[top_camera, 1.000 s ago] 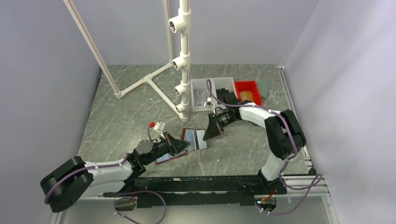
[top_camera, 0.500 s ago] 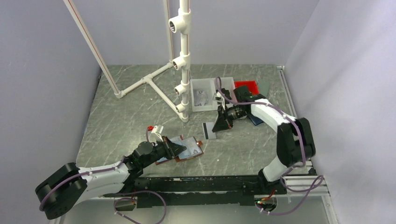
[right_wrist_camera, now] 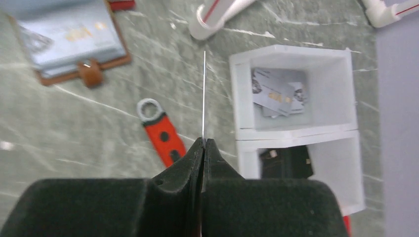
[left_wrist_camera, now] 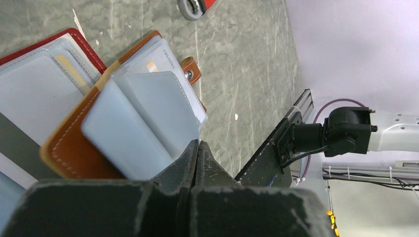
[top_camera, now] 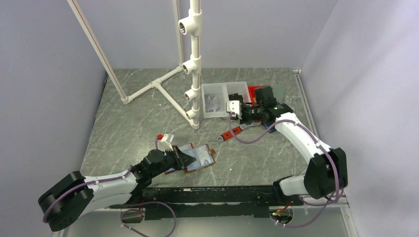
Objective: Take the credit cards out of the card holder
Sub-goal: Place the credit card in the storage box.
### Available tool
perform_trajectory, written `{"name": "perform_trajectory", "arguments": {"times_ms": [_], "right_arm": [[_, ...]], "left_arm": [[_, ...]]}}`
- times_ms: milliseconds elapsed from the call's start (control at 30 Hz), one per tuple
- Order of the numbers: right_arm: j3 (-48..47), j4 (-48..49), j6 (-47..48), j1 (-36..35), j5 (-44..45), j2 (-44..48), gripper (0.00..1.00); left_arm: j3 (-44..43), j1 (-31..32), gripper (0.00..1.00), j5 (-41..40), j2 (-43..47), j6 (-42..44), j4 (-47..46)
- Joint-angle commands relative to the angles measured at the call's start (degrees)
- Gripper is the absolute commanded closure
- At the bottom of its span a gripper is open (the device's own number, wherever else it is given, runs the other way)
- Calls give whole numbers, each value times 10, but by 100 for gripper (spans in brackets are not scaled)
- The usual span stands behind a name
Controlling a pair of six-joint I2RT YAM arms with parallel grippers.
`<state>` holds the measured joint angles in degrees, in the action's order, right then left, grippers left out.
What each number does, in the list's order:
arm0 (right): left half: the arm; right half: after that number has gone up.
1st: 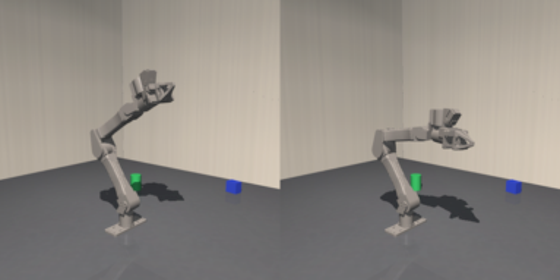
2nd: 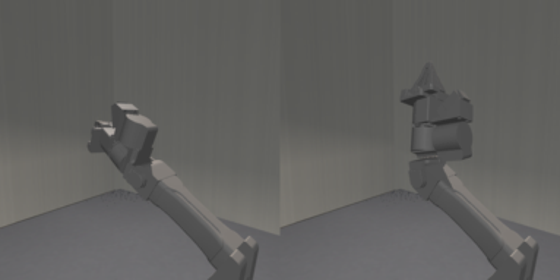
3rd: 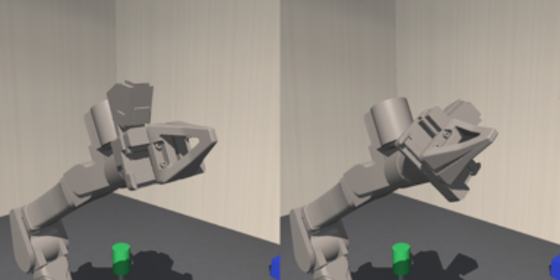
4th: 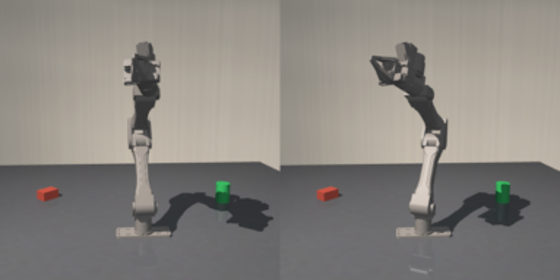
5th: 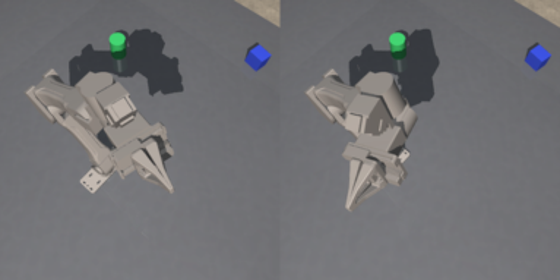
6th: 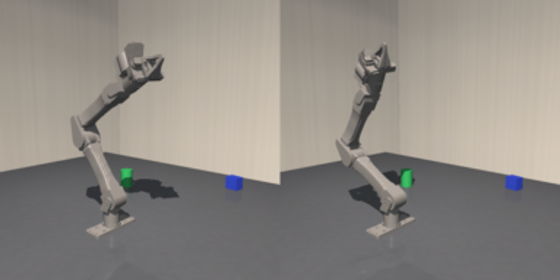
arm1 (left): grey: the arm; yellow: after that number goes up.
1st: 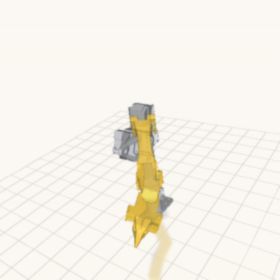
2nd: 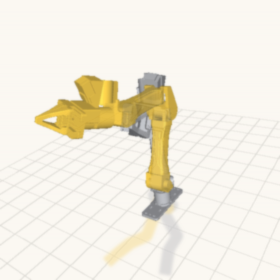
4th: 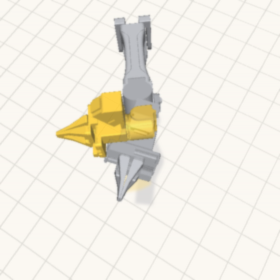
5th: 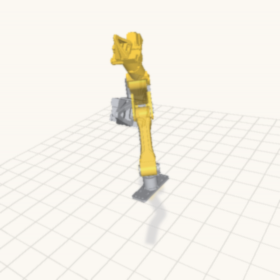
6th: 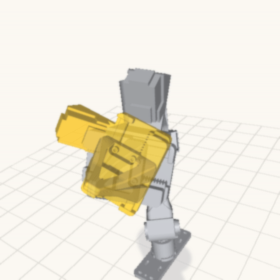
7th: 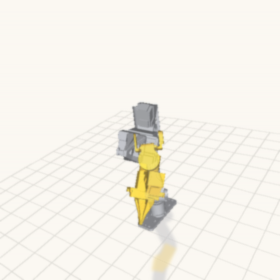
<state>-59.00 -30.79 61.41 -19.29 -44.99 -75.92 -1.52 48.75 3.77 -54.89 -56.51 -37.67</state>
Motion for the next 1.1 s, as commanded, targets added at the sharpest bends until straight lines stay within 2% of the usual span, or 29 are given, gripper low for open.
{"name": "perform_trajectory", "arguments": {"times_ms": [0,133,300,500,633,833,1067], "right_arm": [[-16,80,174,-23,82,-41,100],[-27,91,269,-38,119,-75,100],[-50,101,319,-65,171,-104,100],[-43,193,395,-91,271,-153,100],[-39,251,452,-97,309,-191,100],[-38,328,504,-104,332,-235,100],[-49,376,533,-112,343,-283,99]], "left_arm": [[-22,-3,100,22,-19,-3,-39],[-28,-3,100,25,-34,-2,-43],[-33,-2,100,27,-53,-1,-53],[-42,-3,100,34,-76,1,-63],[-44,-4,100,38,-88,0,-68],[-49,-6,100,41,-88,2,-61],[-52,-9,100,43,-93,2,-60]]}}
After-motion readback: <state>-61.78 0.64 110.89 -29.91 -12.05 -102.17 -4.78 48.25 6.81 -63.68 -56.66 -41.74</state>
